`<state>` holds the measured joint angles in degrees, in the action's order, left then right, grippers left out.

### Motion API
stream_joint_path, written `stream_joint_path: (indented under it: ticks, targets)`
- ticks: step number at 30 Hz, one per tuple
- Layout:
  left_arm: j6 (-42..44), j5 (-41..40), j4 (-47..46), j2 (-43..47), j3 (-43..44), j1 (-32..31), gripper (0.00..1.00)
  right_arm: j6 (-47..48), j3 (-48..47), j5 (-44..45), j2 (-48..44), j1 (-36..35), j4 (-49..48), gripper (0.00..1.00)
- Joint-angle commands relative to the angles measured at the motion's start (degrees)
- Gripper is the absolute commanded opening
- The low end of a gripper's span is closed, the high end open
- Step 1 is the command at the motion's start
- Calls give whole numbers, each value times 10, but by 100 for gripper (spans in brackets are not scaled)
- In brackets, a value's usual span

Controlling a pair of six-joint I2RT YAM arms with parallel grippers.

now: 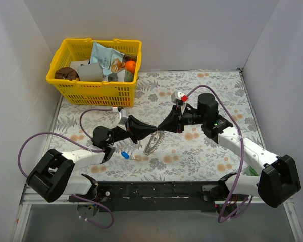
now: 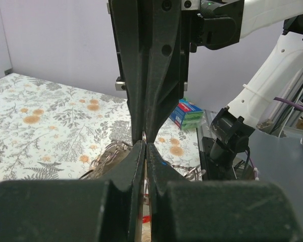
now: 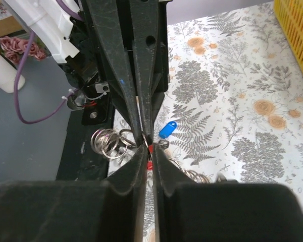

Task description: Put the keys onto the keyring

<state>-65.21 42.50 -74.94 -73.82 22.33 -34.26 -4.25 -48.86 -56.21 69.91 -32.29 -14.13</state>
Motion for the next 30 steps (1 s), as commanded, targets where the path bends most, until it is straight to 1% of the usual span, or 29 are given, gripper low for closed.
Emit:
stream_joint_path:
  ticks: [1, 2, 4, 7, 9, 10, 12, 13, 14, 15, 16, 17, 18, 19, 20, 22, 23, 25, 26, 29, 30]
  targets:
    - [-4, 5, -223, 3, 22, 1, 0, -5, -6, 0, 4, -2, -18, 6]
    - [-5, 6, -224, 2, 24, 2, 0, -6, -9, 0, 5, -2, -17, 1]
    - [-4, 13, -219, 3, 24, 2, 0, -5, -19, 2, 8, -2, -2, 1]
    - [15, 28, -185, 13, 27, 1, 0, 13, -35, 14, 6, -2, 32, 1]
    - [45, 36, -138, 21, 29, 2, 0, 26, -47, 23, 5, -2, 56, 1]
    - [56, 39, -118, 32, 30, 2, 0, 41, -52, 30, 4, -2, 87, 1]
    - [90, 41, -53, 46, 33, 1, 12, 59, -71, 45, 5, -2, 118, 1]
    - [103, 42, -30, 60, 35, 2, 15, 74, -78, 51, 7, -2, 140, 1]
    - [117, 45, 20, 68, 40, 1, 24, 82, -90, 57, 8, -2, 169, 1]
    - [141, 49, 47, 75, 43, 1, 28, 90, -96, 63, 9, -2, 185, 1]
    - [157, 50, 73, 81, 47, 2, 32, 108, -102, 78, 13, -2, 221, 1]
    - [171, 50, 136, 94, 54, 1, 37, 115, -113, 81, 15, -2, 237, 1]
    - [184, 54, 170, 99, 68, 1, 43, 121, -117, 92, 16, -2, 249, 1]
    - [217, 55, 207, 105, 78, 1, 46, 129, -120, 95, 18, -2, 272, 1]
    - [234, 58, 287, 112, 89, 1, 47, 132, -120, 97, 18, -2, 279, 1]
    - [291, 66, 365, 113, 126, 1, 49, 141, -122, 105, 18, -2, 306, 1]
    - [313, 68, 438, 111, 140, 2, 49, 143, -122, 109, 17, -2, 313, 1]
    - [347, 79, 505, 104, 179, 2, 49, 152, -128, 116, 18, -3, 342, 1]
    - [378, 83, 559, 98, 191, 1, 49, 158, -131, 120, 19, -3, 352, 1]
    - [409, 100, 630, 76, 229, 1, 49, 179, -146, 126, 23, -3, 389, 1]
    - [410, 106, 640, 61, 238, 1, 47, 183, -148, 124, 24, -4, 394, 1]
